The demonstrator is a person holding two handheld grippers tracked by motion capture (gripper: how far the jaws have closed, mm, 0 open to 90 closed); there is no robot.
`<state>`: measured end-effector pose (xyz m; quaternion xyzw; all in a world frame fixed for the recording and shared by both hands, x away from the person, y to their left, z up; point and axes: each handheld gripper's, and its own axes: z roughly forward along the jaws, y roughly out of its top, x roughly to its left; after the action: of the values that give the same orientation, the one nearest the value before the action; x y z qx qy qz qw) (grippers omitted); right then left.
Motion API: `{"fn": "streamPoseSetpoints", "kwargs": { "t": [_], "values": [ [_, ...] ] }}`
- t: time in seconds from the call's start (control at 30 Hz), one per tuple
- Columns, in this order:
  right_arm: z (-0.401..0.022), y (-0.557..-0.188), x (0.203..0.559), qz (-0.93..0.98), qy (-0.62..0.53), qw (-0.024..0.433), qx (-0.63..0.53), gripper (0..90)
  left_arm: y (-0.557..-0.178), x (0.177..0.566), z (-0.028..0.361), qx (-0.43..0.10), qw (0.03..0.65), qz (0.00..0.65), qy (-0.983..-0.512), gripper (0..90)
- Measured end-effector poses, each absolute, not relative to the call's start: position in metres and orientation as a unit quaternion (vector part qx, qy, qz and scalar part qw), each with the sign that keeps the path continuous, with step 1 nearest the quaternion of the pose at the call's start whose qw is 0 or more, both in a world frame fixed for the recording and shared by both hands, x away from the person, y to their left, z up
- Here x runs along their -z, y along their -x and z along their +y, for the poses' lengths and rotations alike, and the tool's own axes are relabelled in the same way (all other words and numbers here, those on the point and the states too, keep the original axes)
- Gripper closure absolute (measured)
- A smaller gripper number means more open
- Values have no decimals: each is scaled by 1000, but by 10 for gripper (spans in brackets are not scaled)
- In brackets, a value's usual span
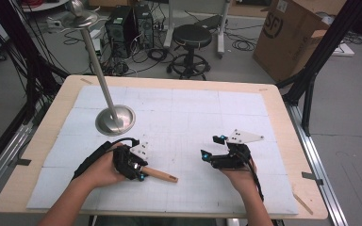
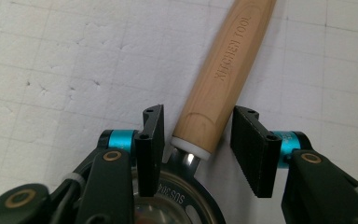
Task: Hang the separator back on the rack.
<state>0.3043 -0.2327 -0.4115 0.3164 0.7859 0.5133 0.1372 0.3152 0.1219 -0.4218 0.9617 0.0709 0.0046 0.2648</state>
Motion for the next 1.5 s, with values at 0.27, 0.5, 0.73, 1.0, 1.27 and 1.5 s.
{"fn": "streamPoseSetpoints", "kwargs": {
  "t": [0.27,0.5,0.73,1.0,1.27,1.5],
  "values": [
    [-232,-305,412,787,-314,139,-513,232,-315,421,121,4,259,69,-963,589],
    [-231,-304,411,787,-316,138,-513,233,-313,420,121,-1,255,60,-965,627],
    [-232,-304,411,787,-315,138,-512,232,-313,417,124,4,258,71,-964,688],
    [-232,-304,411,786,-315,140,-513,233,-314,420,121,2,253,74,-965,624],
    [-231,-304,411,787,-317,137,-512,233,-315,418,115,-4,227,59,-972,641],
    [-231,-304,411,788,-313,141,-511,233,-315,415,103,-7,184,56,-981,645]
  ]
}}
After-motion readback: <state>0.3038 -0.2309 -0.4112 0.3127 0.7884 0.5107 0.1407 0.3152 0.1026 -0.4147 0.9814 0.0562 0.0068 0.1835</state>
